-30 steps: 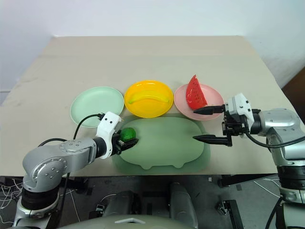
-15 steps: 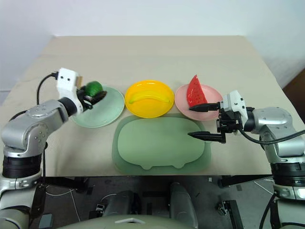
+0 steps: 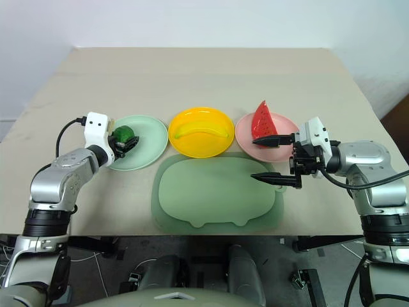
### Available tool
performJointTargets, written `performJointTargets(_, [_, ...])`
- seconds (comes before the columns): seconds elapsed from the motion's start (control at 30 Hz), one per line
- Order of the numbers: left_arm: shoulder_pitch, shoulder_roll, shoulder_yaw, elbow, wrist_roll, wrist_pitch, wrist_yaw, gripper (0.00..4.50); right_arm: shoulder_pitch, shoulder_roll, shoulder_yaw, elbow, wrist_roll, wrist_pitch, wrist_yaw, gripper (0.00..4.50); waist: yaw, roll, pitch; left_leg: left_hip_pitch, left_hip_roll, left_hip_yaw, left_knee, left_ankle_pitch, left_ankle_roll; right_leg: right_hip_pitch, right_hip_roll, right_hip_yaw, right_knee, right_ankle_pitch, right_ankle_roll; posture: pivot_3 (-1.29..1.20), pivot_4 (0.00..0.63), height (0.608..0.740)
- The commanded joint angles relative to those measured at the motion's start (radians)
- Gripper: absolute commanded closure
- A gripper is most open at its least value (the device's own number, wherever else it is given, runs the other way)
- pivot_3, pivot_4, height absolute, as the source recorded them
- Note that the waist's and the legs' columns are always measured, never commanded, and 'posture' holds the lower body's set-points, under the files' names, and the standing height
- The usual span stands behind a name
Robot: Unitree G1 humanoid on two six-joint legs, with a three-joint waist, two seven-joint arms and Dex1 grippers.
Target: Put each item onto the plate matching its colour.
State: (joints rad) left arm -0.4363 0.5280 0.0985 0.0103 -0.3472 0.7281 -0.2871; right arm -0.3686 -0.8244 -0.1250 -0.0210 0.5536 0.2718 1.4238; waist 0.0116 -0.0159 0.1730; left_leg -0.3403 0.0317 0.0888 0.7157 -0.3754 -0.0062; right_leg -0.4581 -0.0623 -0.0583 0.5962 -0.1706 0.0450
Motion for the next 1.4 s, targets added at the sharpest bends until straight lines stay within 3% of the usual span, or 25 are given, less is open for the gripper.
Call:
performJointTargets(0.03, [-0.017, 0.016, 0.019, 0.002, 0.01, -0.011, -0.035, 0.92, 0.002, 0.003, -0.018, -0.027, 0.012, -0.017, -0.011, 0.0, 0.001, 0.0, 0.0, 0.0, 0.0, 0.0, 0.0, 0.0, 0.0, 0.0, 0.0, 0.0, 0.0, 0.0, 0.0, 0.0, 0.15, 0.736])
performJointTargets(0.13, [-0.02, 0.022, 0.032, 0.005, 0.005, 0.001, -0.054, 0.03, 0.007, 0.007, -0.017, -0.038, 0.014, -0.014, -0.022, 0.0, 0.001, 0.0, 0.0, 0.0, 0.0, 0.0, 0.0, -0.001, 0.001, 0.0, 0.0, 0.0, 0.0, 0.0, 0.0, 0.0, 0.15, 0.736])
performJointTargets(0.3, [-0.025, 0.056, 0.073, -0.04, 0.021, -0.057, -0.065, 0.03, 0.012, 0.004, -0.022, -0.048, 0.018, -0.007, -0.03, 0.0, 0.001, 0.0, 0.0, 0.0, 0.0, 0.0, 0.0, -0.001, 0.001, 0.0, 0.0, 0.0, 0.0, 0.0, 0.0, 0.0, 0.15, 0.736])
performJointTargets(0.43, [-0.011, 0.132, 0.203, -0.166, -0.108, -0.024, -0.18, 0.03, 0.029, -0.011, -0.041, -0.06, 0.03, 0.003, -0.03, 0.0, -0.001, 0.0, 0.0, -0.001, 0.001, 0.0, 0.0, -0.001, 0.001, -0.001, 0.0, 0.0, 0.0, 0.0, 0.0, 0.0, 0.15, 0.736])
performJointTargets(0.57, [0.161, 0.31, 0.339, -0.3, -0.079, -0.142, -0.337, 0.03, 0.054, -0.025, -0.07, -0.052, 0.03, 0.002, -0.042, 0.0, -0.01, 0.001, 0.0, 0.0, 0.001, 0.002, -0.001, 0.0, 0.0, -0.003, -0.001, 0.0, 0.001, 0.0, 0.0, 0.0, 0.15, 0.736])
performJointTargets(0.7, [0.291, 0.358, 0.538, -0.233, -0.236, -0.188, -0.577, 0.03, 0.085, -0.035, -0.115, -0.035, 0.025, -0.006, -0.07, 0.0, -0.005, 0.001, 0.0, 0.0, 0.001, 0.002, -0.002, -0.002, 0.003, -0.003, 0.0, 0.0, 0.0, -0.002, -0.004, 0.0, 0.15, 0.736])
performJointTargets(0.83, [0.403, 0.344, 0.712, -0.138, -0.364, -0.191, -0.738, 0.03, 0.149, -0.056, -0.193, 0.013, 0.013, -0.045, -0.076, 0.0, 0.003, 0.001, 0.001, -0.001, 0.001, 0.002, -0.001, -0.002, 0.003, -0.003, -0.001, 0.0, 0.0, -0.003, -0.004, 0.0, 0.15, 0.736])
performJointTargets(0.97, [0.461, 0.347, 0.731, -0.05, -0.32, -0.305, -0.814, 0.03, 0.205, -0.065, -0.239, 0.013, 0.013, -0.06, -0.093, 0.0, 0.002, 0.001, 0.001, -0.001, 0.001, 0.003, -0.001, -0.002, 0.003, -0.002, -0.001, 0.0, -0.001, -0.003, -0.004, 0.0, 0.15, 0.736])
performJointTargets(1.13, [0.573, 0.3, 0.743, -0.001, -0.317, -0.445, -0.943, 0.03, 0.364, -0.073, -0.392, -0.002, 0.028, -0.07, -0.124, 0.0, 0.001, 0.001, 0.001, -0.001, 0.002, 0.003, -0.002, -0.002, 0.004, -0.003, 0.0, 0.0, -0.001, -0.003, -0.003, 0.0, 0.15, 0.736])
performJointTargets(1.4, [0.602, 0.288, 0.706, 0.183, -0.264, -0.647, -1.028, 0.03, 0.489, -0.086, -0.504, 0.014, 0.027, -0.069, -0.125, 0.0, 0.0, 0.001, 0.0, 0.0, 0.003, 0.004, -0.002, -0.003, 0.005, -0.004, 0.0, 0.001, -0.001, -0.005, -0.004, 0.0, 0.15, 0.736])
